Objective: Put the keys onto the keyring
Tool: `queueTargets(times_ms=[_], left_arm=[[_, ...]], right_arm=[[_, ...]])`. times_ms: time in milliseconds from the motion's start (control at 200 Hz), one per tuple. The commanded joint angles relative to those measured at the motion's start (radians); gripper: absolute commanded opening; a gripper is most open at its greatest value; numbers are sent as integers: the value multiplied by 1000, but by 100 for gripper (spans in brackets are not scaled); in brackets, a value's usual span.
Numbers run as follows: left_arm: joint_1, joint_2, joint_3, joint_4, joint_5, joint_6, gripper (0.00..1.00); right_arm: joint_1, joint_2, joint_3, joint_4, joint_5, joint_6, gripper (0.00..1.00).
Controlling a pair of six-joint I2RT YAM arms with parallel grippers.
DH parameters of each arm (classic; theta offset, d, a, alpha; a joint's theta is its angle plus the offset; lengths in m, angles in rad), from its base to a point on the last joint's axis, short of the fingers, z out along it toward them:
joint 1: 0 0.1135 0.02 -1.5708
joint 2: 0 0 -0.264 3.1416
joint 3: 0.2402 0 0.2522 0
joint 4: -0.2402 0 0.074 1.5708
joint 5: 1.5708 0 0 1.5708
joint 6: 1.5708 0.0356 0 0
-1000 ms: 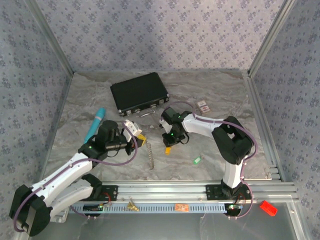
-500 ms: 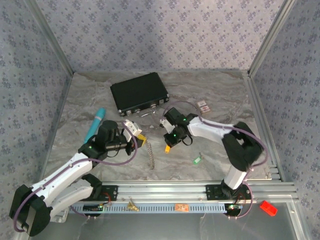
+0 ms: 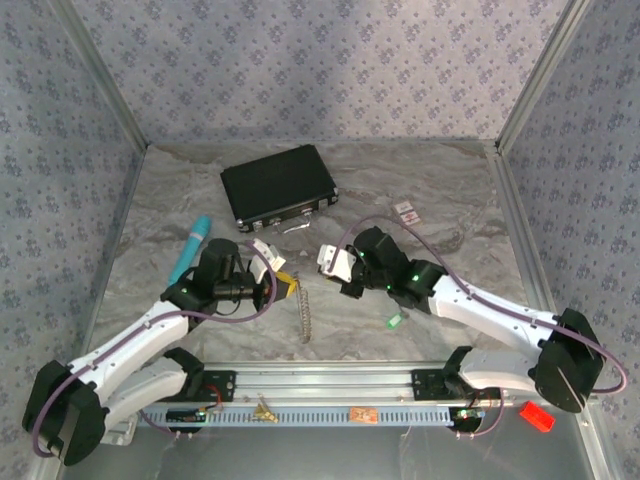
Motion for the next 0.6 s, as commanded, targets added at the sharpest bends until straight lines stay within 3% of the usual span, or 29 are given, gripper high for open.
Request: queueTargets(times_ms=[0, 595], left_arm=[[4, 2, 29, 22, 66, -32, 0], [6, 29, 12, 44, 111, -65, 0]], right_arm=[[18, -10, 4, 27, -40, -168, 0], [117, 35, 30, 86, -17, -212, 0]])
